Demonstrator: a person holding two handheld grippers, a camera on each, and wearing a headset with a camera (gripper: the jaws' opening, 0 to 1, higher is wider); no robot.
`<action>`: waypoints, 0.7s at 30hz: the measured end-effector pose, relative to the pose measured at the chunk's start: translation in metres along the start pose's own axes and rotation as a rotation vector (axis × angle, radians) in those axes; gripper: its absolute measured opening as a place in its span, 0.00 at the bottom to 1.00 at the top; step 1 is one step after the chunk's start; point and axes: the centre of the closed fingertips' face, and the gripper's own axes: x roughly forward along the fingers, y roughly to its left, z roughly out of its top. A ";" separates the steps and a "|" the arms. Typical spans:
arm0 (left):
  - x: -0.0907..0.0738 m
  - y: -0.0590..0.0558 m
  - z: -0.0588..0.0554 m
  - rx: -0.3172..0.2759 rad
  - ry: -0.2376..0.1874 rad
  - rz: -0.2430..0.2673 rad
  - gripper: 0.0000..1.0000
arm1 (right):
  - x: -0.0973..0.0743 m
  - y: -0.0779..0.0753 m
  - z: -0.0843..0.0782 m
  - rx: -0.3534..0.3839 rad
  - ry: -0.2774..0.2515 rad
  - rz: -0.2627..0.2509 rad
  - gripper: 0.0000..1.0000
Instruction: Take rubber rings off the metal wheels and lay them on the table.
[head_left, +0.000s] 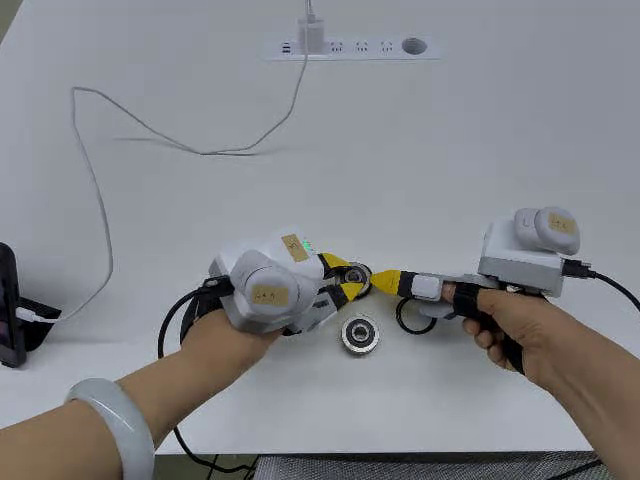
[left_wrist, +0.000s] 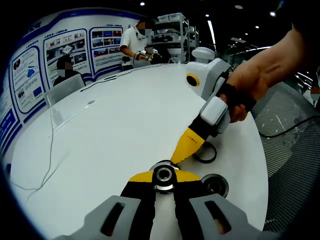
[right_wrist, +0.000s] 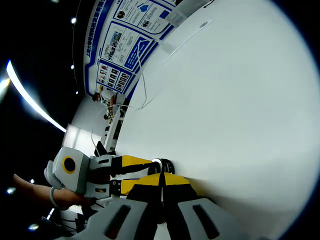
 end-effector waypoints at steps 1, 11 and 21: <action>0.000 0.000 0.000 0.000 0.000 0.000 0.13 | 0.000 0.000 0.000 0.000 0.000 -0.001 0.02; 0.000 0.001 0.000 0.002 0.001 -0.001 0.13 | -0.002 0.004 -0.001 0.007 -0.003 -0.003 0.01; 0.000 0.001 0.000 0.003 0.002 -0.001 0.13 | -0.002 0.007 0.000 0.016 -0.006 0.001 0.01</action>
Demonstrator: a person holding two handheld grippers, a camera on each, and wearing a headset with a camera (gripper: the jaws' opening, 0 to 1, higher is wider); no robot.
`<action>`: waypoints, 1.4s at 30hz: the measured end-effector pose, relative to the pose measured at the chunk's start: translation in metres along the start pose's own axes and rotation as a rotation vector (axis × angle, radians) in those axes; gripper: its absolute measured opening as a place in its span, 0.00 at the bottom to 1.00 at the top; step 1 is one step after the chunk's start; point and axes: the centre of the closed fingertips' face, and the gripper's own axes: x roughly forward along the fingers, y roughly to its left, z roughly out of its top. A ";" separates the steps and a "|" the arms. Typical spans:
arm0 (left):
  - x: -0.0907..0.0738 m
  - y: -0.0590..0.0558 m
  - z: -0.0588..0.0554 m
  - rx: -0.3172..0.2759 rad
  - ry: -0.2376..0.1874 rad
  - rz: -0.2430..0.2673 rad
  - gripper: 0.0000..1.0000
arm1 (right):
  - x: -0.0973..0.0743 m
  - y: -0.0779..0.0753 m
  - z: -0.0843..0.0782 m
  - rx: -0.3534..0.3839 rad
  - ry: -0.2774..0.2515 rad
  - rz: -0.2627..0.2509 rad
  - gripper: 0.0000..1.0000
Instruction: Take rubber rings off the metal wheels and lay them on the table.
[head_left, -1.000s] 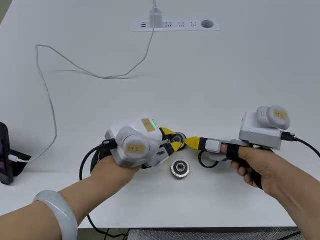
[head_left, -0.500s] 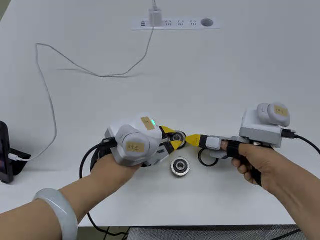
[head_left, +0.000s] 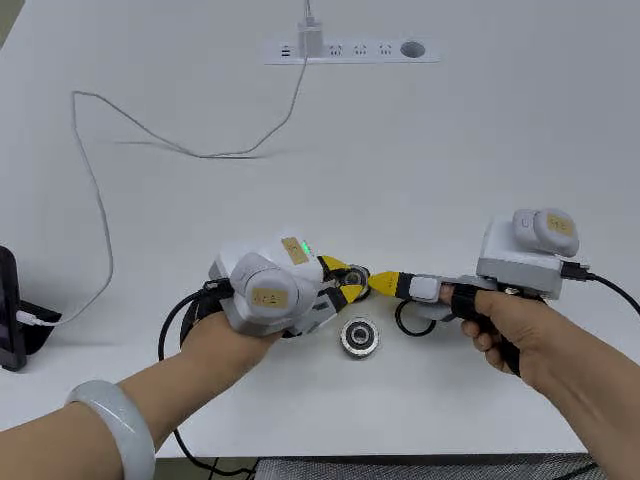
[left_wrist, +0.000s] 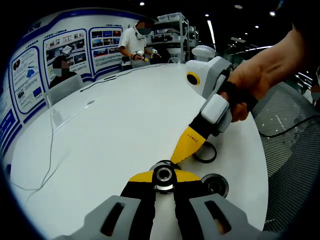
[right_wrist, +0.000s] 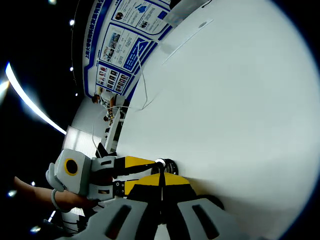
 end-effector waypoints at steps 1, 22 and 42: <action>0.000 0.000 0.000 0.001 0.000 0.000 0.13 | 0.000 0.000 0.000 0.001 0.000 0.000 0.01; 0.000 0.000 0.000 0.002 0.002 -0.002 0.13 | 0.001 0.010 -0.001 -0.005 -0.001 0.022 0.01; 0.000 -0.001 0.000 0.008 0.006 -0.010 0.14 | 0.000 0.019 -0.003 -0.019 0.003 0.052 0.01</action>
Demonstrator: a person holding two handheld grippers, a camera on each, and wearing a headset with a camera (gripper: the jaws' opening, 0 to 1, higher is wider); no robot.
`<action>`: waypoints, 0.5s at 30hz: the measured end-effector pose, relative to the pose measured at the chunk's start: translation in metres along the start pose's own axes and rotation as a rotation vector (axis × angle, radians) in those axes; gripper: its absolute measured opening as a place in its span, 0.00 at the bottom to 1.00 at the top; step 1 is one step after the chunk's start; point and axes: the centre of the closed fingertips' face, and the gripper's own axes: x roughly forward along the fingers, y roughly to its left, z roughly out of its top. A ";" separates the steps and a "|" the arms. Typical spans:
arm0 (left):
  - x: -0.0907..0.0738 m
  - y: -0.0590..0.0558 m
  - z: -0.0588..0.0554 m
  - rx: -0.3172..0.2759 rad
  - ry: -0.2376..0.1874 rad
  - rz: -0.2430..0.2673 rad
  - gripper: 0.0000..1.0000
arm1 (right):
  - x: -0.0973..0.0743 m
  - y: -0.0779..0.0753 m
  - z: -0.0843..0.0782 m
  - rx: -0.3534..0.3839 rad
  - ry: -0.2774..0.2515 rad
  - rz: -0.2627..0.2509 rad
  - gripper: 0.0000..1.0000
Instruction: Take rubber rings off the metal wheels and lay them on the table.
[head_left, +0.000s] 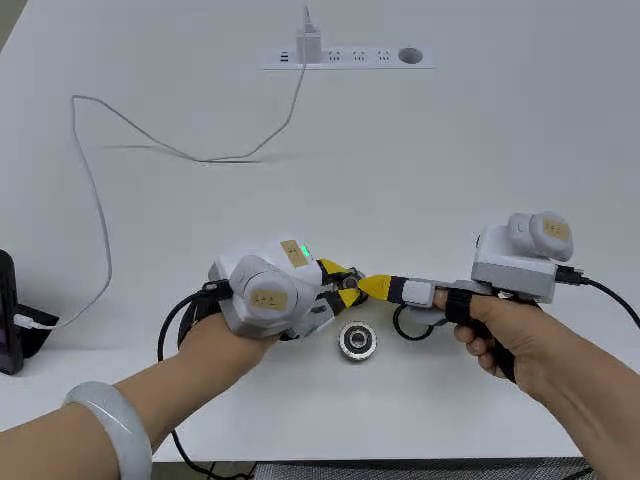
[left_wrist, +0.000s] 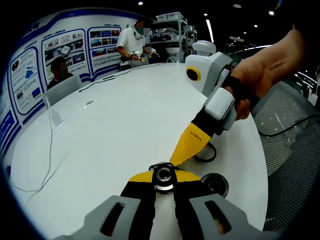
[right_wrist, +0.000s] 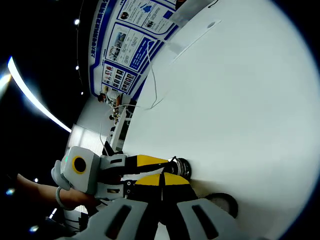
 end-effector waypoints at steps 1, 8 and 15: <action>0.000 0.000 0.000 -0.001 0.000 0.000 0.14 | 0.000 0.001 0.000 -0.001 0.000 0.003 0.01; 0.000 0.000 0.000 -0.007 -0.001 -0.005 0.14 | 0.000 -0.003 0.001 0.006 -0.014 0.002 0.01; -0.002 -0.002 0.002 0.009 -0.007 -0.009 0.14 | 0.002 -0.009 0.002 0.006 -0.021 -0.024 0.01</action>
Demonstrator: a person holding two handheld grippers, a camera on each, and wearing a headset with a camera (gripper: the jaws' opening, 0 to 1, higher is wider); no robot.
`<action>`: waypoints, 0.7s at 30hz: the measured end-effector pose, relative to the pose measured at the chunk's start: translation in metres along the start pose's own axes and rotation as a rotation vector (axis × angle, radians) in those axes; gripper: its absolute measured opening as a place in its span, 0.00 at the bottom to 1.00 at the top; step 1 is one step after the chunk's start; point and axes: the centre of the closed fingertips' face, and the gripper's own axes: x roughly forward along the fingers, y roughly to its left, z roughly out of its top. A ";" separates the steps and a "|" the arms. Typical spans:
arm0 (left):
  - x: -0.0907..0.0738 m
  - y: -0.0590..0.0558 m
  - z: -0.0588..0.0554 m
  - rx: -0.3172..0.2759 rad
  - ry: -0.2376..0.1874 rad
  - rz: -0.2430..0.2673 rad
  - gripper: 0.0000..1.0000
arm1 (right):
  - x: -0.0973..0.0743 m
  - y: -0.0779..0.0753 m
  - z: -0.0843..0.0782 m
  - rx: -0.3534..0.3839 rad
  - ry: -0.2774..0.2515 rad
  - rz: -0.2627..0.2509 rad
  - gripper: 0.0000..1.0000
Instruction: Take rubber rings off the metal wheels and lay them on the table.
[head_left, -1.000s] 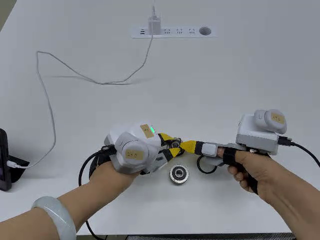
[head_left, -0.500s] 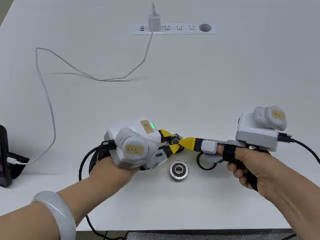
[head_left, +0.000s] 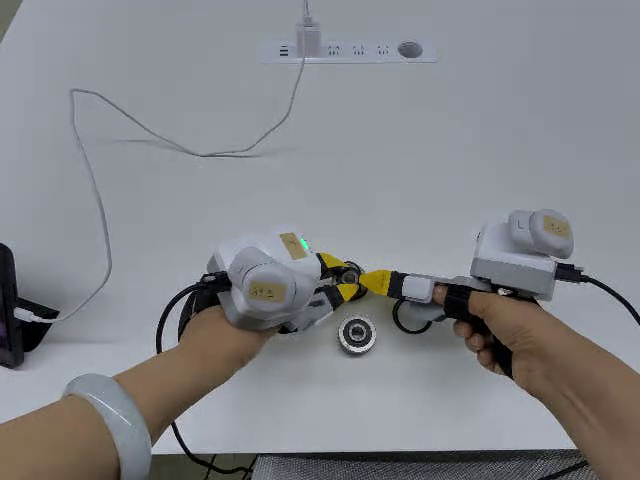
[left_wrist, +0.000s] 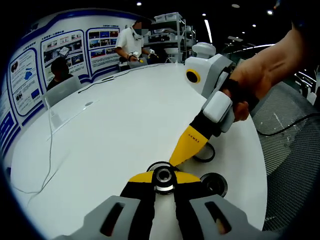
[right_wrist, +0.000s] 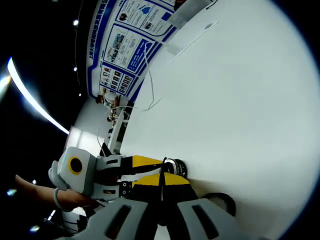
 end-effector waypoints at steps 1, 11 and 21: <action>0.000 0.000 0.000 0.002 0.001 0.001 0.14 | 0.000 0.000 0.001 0.000 -0.002 -0.001 0.01; -0.010 0.004 0.003 0.009 -0.030 0.024 0.23 | 0.001 0.005 0.005 -0.006 -0.010 0.003 0.01; -0.016 0.004 -0.004 0.006 -0.023 0.035 0.31 | 0.003 0.017 0.005 -0.005 -0.016 0.041 0.01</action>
